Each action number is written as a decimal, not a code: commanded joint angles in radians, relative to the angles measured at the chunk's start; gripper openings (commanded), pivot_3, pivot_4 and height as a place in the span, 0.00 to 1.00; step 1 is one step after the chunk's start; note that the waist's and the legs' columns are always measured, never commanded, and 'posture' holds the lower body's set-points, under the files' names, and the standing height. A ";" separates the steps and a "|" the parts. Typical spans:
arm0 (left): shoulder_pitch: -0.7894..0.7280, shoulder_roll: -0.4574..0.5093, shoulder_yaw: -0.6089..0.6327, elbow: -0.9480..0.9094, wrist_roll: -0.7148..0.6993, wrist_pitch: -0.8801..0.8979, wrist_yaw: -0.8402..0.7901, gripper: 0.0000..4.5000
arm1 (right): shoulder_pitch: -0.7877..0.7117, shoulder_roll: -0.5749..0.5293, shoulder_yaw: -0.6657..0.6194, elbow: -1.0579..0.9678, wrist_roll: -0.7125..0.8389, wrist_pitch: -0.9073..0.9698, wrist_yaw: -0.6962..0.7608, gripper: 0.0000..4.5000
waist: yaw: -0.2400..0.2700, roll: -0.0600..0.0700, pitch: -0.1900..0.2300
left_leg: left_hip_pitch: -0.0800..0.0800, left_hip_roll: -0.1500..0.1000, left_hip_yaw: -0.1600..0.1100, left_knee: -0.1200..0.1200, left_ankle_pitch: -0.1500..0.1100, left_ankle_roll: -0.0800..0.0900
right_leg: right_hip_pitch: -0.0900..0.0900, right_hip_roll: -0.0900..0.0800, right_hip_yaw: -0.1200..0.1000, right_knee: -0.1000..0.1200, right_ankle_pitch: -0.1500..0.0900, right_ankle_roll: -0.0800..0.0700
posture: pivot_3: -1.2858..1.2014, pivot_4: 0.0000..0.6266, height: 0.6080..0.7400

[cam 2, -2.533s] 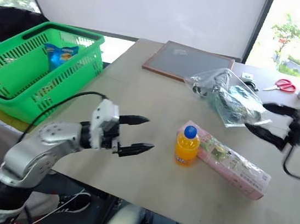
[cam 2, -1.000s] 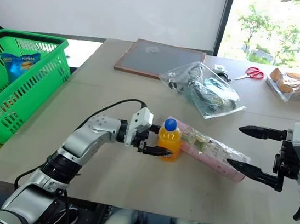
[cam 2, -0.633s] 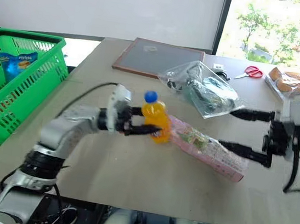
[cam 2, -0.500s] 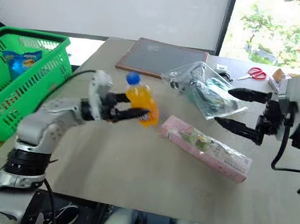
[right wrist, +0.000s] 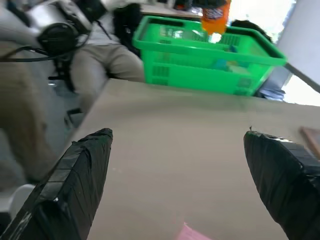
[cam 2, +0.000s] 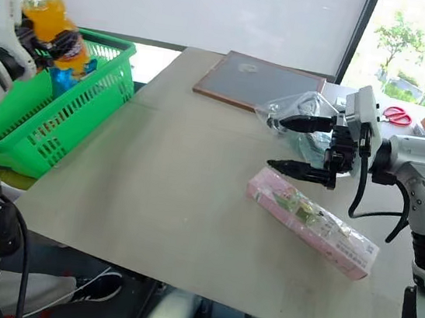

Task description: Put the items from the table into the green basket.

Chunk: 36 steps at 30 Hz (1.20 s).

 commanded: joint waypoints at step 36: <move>-0.182 -0.465 -0.900 -0.223 0.082 -0.159 -0.881 0.98 | 1.136 -0.095 -0.955 -0.686 0.131 0.177 -0.177 1.00 | -0.141 0.001 -0.004 | 0.016 -0.002 0.009 -0.002 -0.003 0.006 | 0.016 -0.002 0.002 -0.002 -0.004 0.005 | 0.38 0.14 1.00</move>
